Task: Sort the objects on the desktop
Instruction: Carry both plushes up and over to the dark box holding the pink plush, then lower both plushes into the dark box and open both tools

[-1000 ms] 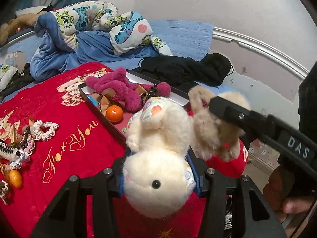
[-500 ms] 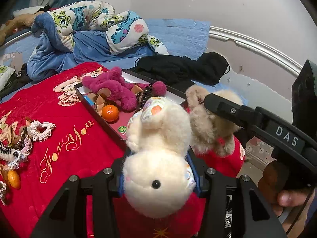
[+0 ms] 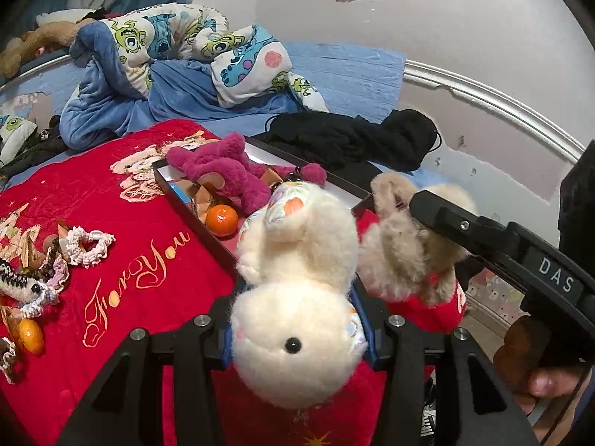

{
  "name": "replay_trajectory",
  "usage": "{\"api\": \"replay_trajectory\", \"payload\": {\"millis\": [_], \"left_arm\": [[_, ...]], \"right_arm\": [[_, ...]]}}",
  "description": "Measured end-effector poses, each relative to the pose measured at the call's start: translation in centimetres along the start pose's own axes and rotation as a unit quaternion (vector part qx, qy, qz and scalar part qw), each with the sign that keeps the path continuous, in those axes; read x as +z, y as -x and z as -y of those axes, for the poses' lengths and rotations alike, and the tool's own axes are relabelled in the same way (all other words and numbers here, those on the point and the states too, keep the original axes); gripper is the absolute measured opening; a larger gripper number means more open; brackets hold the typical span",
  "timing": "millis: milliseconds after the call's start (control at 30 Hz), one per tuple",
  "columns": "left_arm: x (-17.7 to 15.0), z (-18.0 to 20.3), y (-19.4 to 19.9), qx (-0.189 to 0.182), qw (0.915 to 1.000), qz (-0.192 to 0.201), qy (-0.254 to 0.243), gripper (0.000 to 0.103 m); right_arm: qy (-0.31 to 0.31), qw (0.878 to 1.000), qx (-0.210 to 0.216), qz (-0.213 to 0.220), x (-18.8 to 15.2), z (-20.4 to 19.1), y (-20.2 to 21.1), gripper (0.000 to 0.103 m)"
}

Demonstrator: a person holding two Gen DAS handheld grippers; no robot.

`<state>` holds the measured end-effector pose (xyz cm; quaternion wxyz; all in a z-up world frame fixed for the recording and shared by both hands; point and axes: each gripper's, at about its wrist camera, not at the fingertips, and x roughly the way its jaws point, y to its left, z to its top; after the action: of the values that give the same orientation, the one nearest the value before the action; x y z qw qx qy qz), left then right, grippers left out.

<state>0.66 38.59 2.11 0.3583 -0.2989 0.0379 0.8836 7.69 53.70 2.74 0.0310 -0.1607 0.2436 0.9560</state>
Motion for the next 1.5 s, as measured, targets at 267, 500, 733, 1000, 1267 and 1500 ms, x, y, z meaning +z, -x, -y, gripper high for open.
{"api": "replay_trajectory", "payload": {"millis": [267, 500, 733, 1000, 1267, 1500], "left_arm": [[2.6, -0.4, -0.9, 0.010, 0.9999, 0.000, -0.008, 0.051], [6.2, -0.3, -2.1, 0.013, 0.9994, 0.019, -0.025, 0.051], [10.0, -1.0, -4.9, 0.006, 0.9994, 0.031, -0.014, 0.051], [11.8, -2.4, -8.3, 0.006, 0.9994, 0.033, -0.006, 0.051], [10.5, -3.4, -11.8, 0.013, 0.9996, 0.019, -0.016, 0.051], [8.4, -4.2, -13.6, 0.026, 0.9987, 0.024, -0.038, 0.051]], "right_arm": [[-0.018, 1.000, 0.006, 0.013, 1.0, 1.0, -0.9, 0.039], [-0.046, 0.998, 0.025, 0.032, 3.1, 2.1, -3.5, 0.040], [-0.053, 0.997, 0.047, 0.031, 4.3, 2.8, -6.6, 0.040], [-0.062, 0.995, 0.064, 0.045, 6.7, 3.8, -9.3, 0.040], [-0.067, 0.996, 0.059, 0.010, 6.3, 5.3, -12.7, 0.040], [-0.017, 0.999, 0.020, -0.029, 5.2, 4.9, -14.3, 0.040]]}}
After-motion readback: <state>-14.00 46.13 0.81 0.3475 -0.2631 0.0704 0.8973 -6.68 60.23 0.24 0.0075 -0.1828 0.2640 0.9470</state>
